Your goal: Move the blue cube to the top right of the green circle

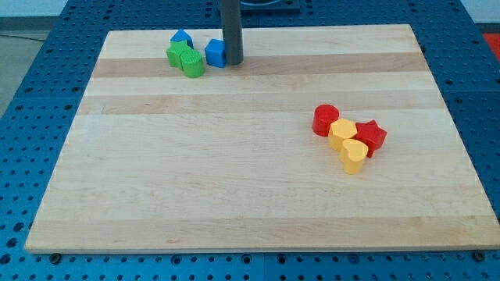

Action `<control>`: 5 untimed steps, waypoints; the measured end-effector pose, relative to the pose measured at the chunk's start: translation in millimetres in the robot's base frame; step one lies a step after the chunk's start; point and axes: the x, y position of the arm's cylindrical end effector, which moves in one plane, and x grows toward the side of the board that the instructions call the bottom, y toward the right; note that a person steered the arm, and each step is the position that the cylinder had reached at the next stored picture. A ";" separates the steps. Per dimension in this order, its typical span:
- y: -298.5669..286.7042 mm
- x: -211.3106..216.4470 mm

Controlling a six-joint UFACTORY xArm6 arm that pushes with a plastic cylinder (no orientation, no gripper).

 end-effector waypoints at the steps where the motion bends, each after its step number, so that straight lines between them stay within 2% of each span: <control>1: -3.5 -0.8; 2: 21.8 -15.8; 5: -7.3 -23.6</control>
